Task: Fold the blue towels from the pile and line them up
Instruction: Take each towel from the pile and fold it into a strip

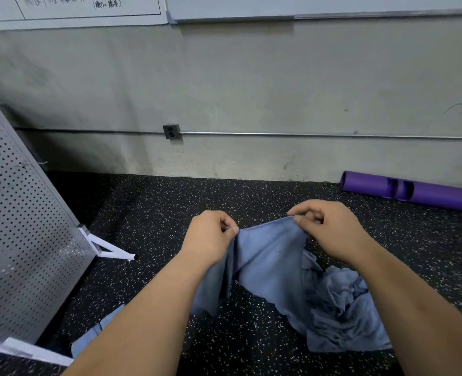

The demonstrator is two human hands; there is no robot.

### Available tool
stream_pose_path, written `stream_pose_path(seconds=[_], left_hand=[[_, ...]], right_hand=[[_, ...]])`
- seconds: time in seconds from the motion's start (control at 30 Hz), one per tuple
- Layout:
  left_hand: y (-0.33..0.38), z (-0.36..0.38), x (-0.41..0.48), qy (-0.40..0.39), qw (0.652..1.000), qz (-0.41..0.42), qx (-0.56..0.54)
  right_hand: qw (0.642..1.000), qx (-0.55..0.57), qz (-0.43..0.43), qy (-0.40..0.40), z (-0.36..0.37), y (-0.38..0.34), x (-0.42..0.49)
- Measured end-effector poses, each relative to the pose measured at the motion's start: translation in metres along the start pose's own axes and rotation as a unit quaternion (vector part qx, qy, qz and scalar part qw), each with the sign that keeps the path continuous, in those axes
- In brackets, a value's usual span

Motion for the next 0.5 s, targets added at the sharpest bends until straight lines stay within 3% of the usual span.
stream_pose_path(seconds=[0.1,0.27,0.37,0.5], left_hand=[[-0.004,-0.002,0.002,0.004,1.0,-0.012,-0.021],[-0.012,0.002,0.003,-0.028,0.994,-0.064,-0.084],[-0.013,0.005,0.001,-0.038,0.984,-0.094,-0.146],[-0.006,0.006,-0.005,-0.078,0.952,-0.151,-0.255]], right_hand=[[1.0,0.001,0.015,0.003,-0.003,0.001,0.0],[0.995,0.032,0.054,-0.081,0.006,-0.007,-0.01],[0.99,0.008,0.037,-0.134,0.014,-0.011,-0.015],[0.994,-0.024,-0.024,-0.106,0.019,-0.015,-0.015]])
Point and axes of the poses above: each hand's wrist, its own x-axis towards the middle knuckle, its own z-axis out of the palm, y = z × x, the point moved 6 cm from there along x, towards the middle knuckle, and after that the axes turned 14 degrees about y, right-handed, at the moved point
